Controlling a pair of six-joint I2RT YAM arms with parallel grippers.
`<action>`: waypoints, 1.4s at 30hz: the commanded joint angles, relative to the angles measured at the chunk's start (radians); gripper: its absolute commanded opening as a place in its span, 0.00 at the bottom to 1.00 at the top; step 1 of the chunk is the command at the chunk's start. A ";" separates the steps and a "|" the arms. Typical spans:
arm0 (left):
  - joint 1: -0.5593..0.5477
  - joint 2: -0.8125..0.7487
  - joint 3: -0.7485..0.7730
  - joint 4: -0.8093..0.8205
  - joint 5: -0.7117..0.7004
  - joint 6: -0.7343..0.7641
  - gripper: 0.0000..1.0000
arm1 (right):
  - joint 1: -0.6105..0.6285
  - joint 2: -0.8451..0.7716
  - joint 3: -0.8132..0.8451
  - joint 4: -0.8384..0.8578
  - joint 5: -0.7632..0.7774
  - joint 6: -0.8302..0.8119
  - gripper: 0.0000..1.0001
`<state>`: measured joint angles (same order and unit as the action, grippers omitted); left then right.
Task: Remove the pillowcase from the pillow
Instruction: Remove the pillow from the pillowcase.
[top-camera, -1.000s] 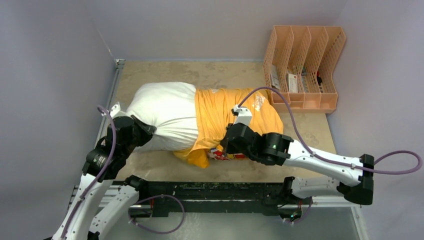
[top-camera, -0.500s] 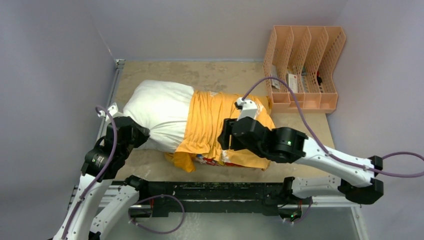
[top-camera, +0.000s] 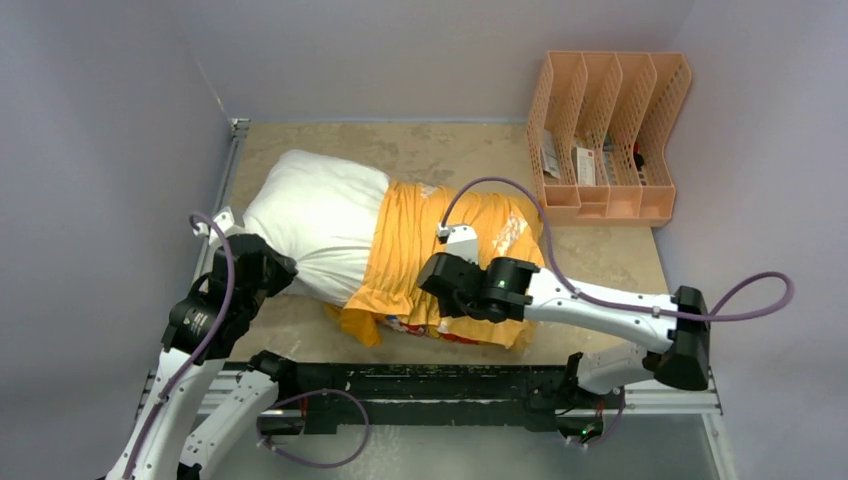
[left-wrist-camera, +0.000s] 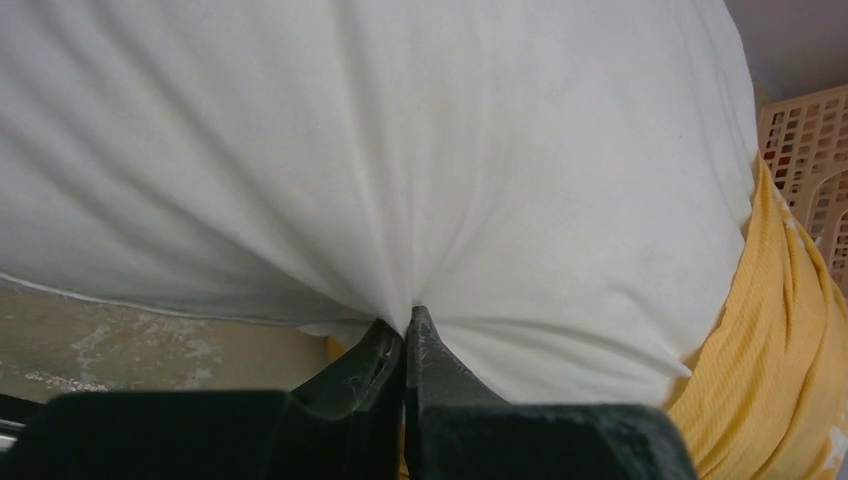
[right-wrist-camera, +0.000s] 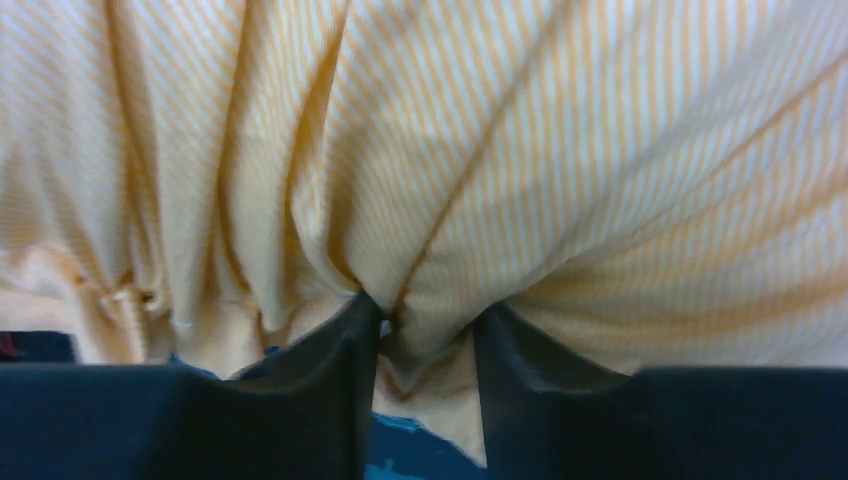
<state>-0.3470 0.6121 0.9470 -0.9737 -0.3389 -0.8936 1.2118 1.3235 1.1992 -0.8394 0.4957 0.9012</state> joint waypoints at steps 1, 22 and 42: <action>0.009 0.012 0.104 0.108 -0.120 0.064 0.00 | -0.040 0.055 0.029 -0.071 0.145 0.047 0.13; 0.010 0.117 0.164 -0.020 -0.294 0.189 0.00 | -0.258 -0.578 -0.117 -0.309 0.203 0.095 0.15; -0.273 0.422 0.198 0.183 0.372 0.298 0.75 | -0.258 -0.194 0.023 -0.076 -0.023 -0.188 0.76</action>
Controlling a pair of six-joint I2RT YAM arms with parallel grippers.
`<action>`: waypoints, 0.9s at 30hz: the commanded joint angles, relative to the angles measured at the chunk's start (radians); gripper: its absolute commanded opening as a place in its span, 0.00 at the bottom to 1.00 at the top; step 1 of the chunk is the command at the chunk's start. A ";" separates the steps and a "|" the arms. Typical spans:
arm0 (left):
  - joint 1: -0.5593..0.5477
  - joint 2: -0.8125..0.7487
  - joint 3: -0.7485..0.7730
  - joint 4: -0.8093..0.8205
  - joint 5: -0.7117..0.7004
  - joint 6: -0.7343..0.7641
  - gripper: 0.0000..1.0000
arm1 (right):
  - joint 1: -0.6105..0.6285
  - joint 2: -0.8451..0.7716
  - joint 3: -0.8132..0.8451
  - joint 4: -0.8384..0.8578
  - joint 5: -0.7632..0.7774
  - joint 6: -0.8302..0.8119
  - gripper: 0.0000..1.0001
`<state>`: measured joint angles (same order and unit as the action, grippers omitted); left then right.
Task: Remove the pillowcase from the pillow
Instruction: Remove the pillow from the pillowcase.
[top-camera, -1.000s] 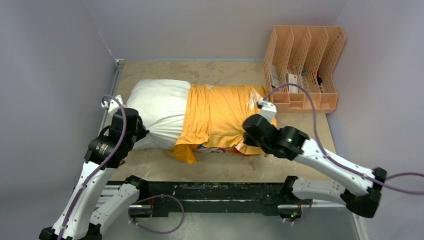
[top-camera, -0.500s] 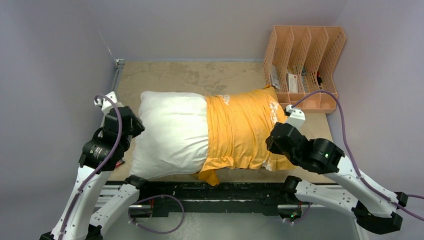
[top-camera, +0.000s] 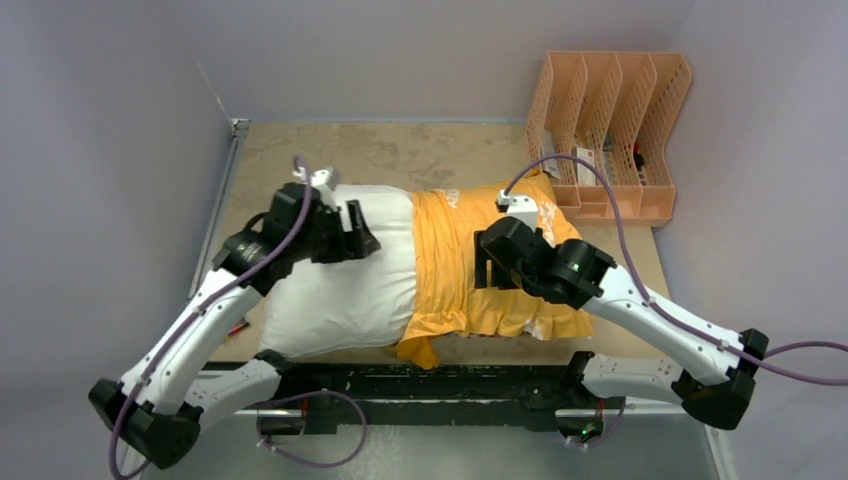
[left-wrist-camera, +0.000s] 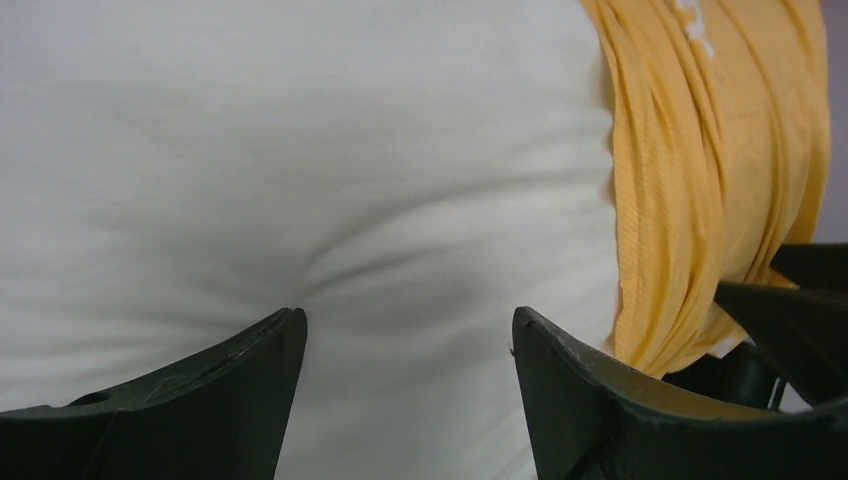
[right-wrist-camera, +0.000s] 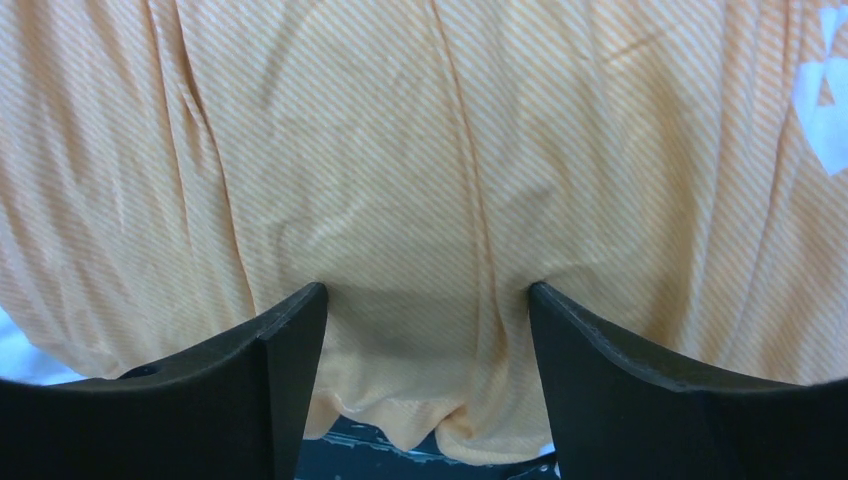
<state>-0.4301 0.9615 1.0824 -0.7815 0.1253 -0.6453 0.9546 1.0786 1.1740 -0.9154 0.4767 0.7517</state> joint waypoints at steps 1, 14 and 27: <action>-0.270 0.103 0.059 -0.009 -0.132 0.042 0.75 | -0.001 0.068 0.046 0.004 -0.008 -0.038 0.76; -0.361 0.191 -0.144 -0.111 -0.481 -0.101 0.00 | -0.013 0.035 -0.076 0.103 0.067 -0.042 0.12; -0.243 0.042 -0.224 -0.191 -0.505 -0.141 0.00 | -0.303 -0.176 -0.183 0.156 -0.204 -0.112 0.11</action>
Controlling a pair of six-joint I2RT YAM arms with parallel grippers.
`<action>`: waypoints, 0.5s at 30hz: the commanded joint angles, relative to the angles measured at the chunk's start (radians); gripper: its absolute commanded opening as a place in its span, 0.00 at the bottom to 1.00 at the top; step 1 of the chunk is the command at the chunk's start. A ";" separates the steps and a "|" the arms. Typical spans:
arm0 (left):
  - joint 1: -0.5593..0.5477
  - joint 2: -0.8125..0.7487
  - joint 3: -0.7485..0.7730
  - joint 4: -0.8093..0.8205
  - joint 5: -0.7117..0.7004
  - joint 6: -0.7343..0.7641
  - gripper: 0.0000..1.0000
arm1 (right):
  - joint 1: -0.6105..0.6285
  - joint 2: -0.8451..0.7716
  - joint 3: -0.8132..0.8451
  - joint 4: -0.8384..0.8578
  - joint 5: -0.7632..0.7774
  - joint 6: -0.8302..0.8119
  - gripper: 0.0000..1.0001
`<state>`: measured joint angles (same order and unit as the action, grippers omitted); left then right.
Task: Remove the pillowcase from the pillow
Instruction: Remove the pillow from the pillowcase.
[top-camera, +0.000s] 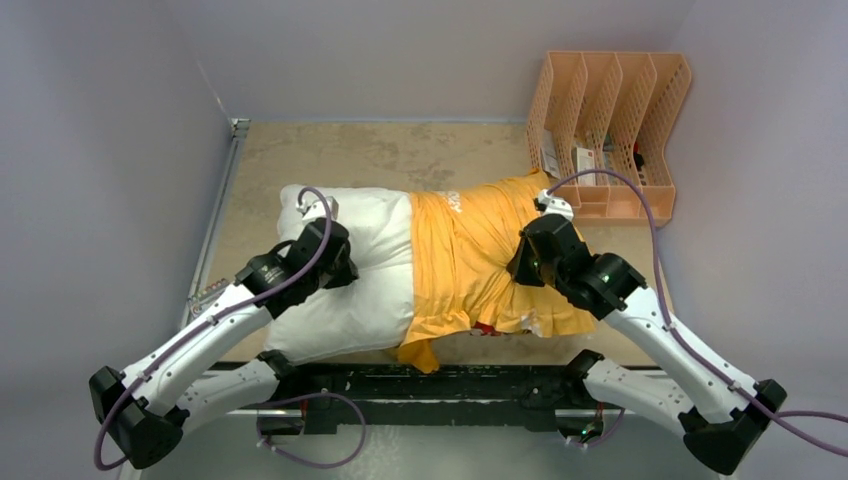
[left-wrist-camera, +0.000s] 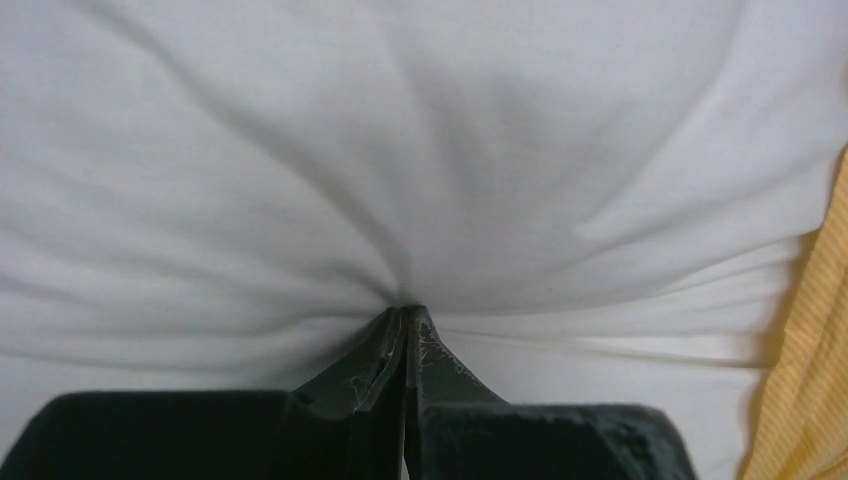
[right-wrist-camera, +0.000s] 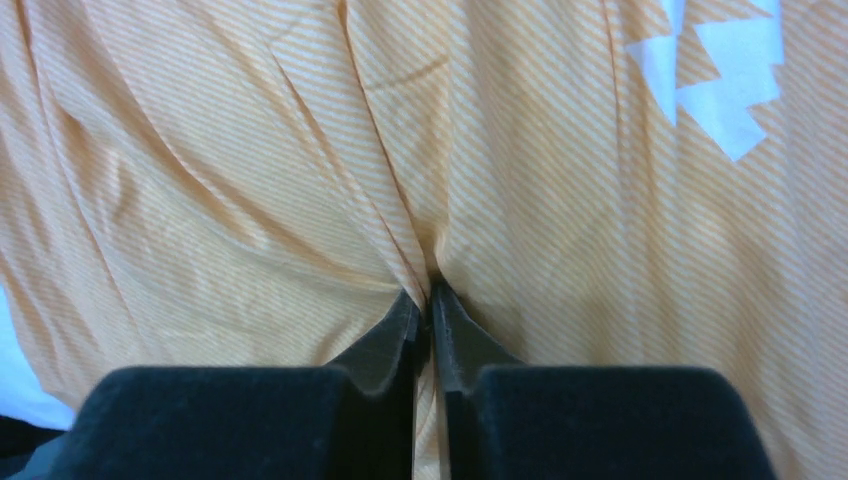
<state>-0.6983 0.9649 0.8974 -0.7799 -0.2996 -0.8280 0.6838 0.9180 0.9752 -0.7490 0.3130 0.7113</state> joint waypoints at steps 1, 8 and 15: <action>0.024 0.046 -0.038 -0.189 -0.075 0.047 0.00 | -0.033 -0.019 0.031 -0.007 -0.075 -0.080 0.19; 0.024 0.046 -0.030 -0.133 -0.038 0.066 0.10 | -0.043 -0.077 0.145 -0.091 0.210 -0.087 0.72; 0.025 0.039 -0.015 -0.114 -0.015 0.070 0.31 | -0.379 0.031 0.151 -0.052 0.090 -0.182 0.98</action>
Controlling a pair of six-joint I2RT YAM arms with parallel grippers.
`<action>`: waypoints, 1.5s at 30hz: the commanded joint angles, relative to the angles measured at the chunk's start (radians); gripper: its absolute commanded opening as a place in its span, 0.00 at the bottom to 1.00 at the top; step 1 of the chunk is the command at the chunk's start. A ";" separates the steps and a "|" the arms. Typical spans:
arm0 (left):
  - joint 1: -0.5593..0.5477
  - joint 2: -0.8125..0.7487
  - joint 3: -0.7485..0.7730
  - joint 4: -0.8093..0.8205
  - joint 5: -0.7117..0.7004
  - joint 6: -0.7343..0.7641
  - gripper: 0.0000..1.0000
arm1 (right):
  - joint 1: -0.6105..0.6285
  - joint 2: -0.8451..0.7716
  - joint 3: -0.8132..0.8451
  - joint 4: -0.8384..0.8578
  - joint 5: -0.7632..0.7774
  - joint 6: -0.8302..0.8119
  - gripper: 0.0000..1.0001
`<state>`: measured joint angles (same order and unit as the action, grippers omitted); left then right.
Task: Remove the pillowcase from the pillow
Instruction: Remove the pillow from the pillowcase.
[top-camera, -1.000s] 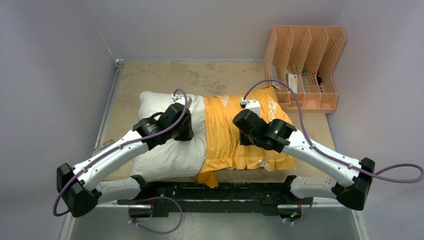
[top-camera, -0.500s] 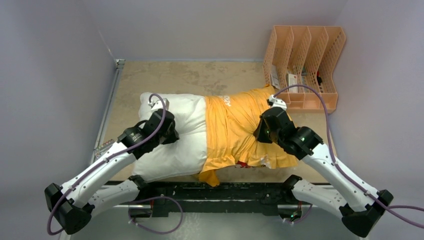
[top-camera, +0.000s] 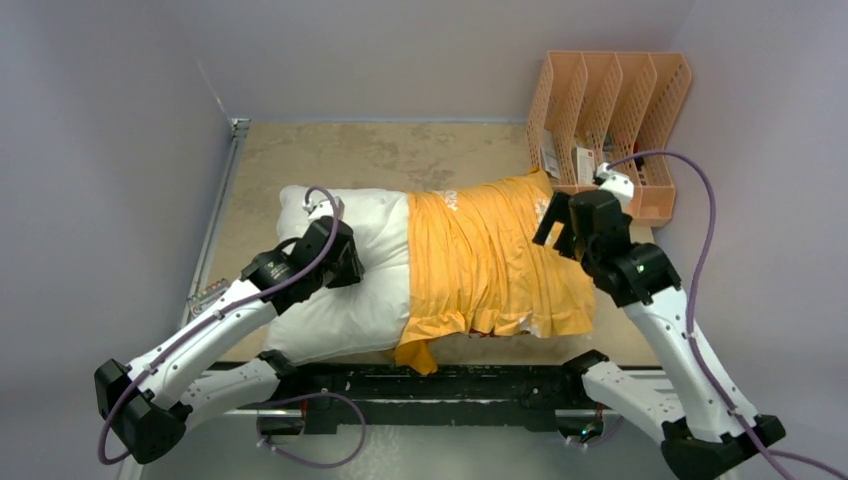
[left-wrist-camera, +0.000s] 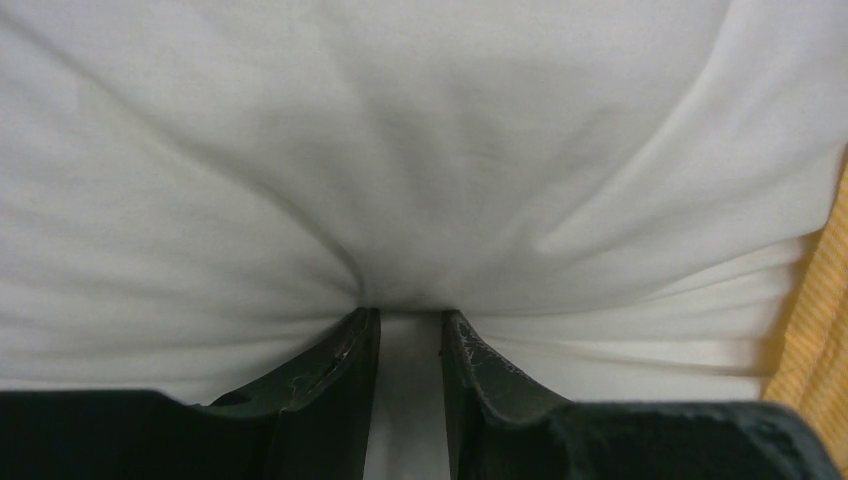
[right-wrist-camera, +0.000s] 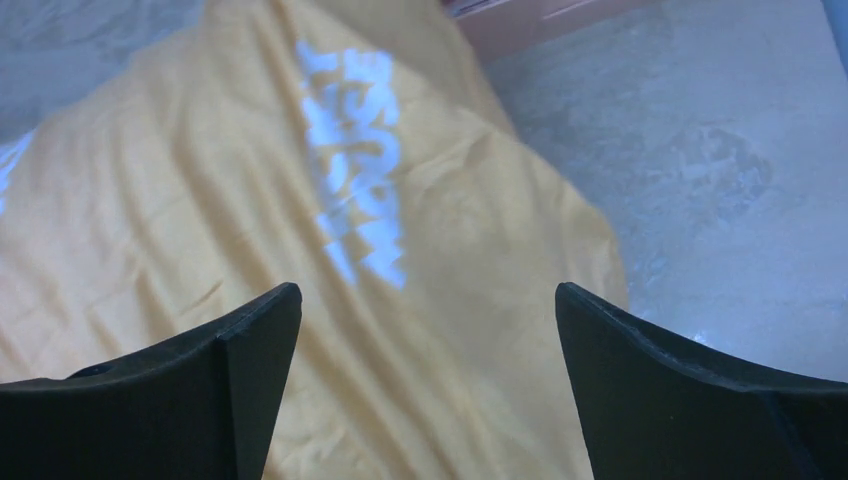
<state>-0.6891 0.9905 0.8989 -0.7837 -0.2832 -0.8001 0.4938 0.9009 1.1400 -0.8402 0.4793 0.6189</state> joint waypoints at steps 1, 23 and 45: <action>0.015 0.005 -0.016 -0.112 -0.031 0.041 0.33 | -0.261 0.050 -0.036 0.078 -0.188 -0.109 0.99; 0.015 0.078 0.155 0.004 0.014 0.088 0.77 | 0.193 0.104 -0.293 0.483 -0.653 -0.042 0.19; 0.015 -0.035 0.091 -0.052 -0.045 0.015 0.72 | -0.349 0.096 -0.529 0.768 -1.050 0.185 0.94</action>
<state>-0.6762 0.9489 0.9569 -0.7689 -0.3328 -0.7929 0.1493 0.9775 0.7246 -0.3893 -0.2691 0.6506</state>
